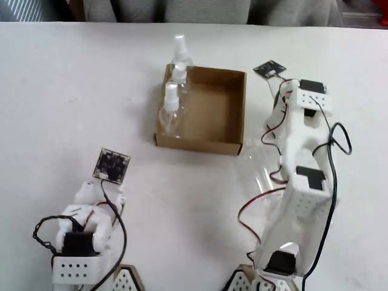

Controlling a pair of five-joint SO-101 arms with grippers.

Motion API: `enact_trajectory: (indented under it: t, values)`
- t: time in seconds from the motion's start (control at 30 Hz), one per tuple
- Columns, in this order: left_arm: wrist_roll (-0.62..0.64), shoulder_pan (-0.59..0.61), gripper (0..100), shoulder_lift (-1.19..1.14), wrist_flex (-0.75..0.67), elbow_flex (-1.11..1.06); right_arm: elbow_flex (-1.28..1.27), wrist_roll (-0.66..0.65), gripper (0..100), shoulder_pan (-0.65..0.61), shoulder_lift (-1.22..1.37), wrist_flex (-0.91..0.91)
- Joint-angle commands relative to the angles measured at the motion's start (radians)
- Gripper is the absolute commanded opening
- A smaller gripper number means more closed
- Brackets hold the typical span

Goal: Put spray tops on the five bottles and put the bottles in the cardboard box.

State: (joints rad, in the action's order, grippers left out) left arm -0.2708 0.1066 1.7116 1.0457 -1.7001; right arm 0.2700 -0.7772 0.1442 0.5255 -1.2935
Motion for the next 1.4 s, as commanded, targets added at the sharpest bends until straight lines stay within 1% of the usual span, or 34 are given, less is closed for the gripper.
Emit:
enact_trajectory:
  t: [0.0,0.23,0.3,0.4,0.43,0.47,0.5,0.53,0.57,0.7,0.73,0.83,0.93,1.03,1.1,1.23,1.37]
  values:
    - [-0.009,0.012,2,0.015,-0.015,0.0,0.155,-0.008,26.9,-0.031,0.091,-0.027]
    - [-0.009,0.012,2,0.013,-0.018,0.0,0.322,-0.011,26.3,-0.028,0.275,-0.03]
    - [-0.009,0.012,2,0.013,-0.018,0.0,0.351,-0.009,20.8,-0.027,0.309,-0.031]
    - [-0.009,0.012,2,0.013,-0.018,0.0,0.396,-0.008,1.6,-0.027,0.32,-0.038]
    - [-0.009,0.012,2,0.013,-0.018,0.0,0.414,-0.006,0.9,-0.027,0.318,-0.05]
    - [-0.009,0.012,2,0.013,-0.018,0.0,0.439,-0.006,4.4,-0.027,0.317,-0.082]
    - [-0.009,0.012,2,0.013,-0.018,0.0,0.471,-0.005,5.5,-0.027,0.311,-0.127]
    - [-0.009,0.012,2,0.013,-0.018,0.0,0.506,-0.002,4.1,-0.027,0.306,-0.168]
    - [-0.009,0.012,2,0.013,-0.018,0.0,0.545,0.018,1.7,-0.027,0.297,-0.209]
    - [-0.009,0.012,2,0.013,-0.018,0.0,0.729,0.173,1.5,-0.031,0.243,-0.42]
    - [-0.009,0.012,2,0.013,-0.018,0.0,0.758,0.209,1.6,-0.035,0.223,-0.444]
    - [-0.009,0.012,2,0.013,-0.018,0.0,0.761,0.311,1.6,-0.033,0.128,-0.441]
    - [-0.009,0.012,2,0.013,-0.018,0.0,0.675,0.336,1.6,-0.039,0.002,-0.441]
    - [-0.009,0.012,2,0.013,-0.018,0.0,0.502,0.338,1.6,-0.081,-0.159,-0.441]
    - [-0.009,0.012,2,0.013,-0.018,0.0,0.362,0.338,1.6,-0.131,-0.283,-0.44]
    - [-0.009,0.012,2,0.013,-0.018,0.0,0.107,0.339,1.6,-0.283,-0.521,-0.438]
    - [-0.009,0.012,2,0.013,-0.018,0.0,-0.107,0.336,1.6,-0.489,-0.702,-0.426]
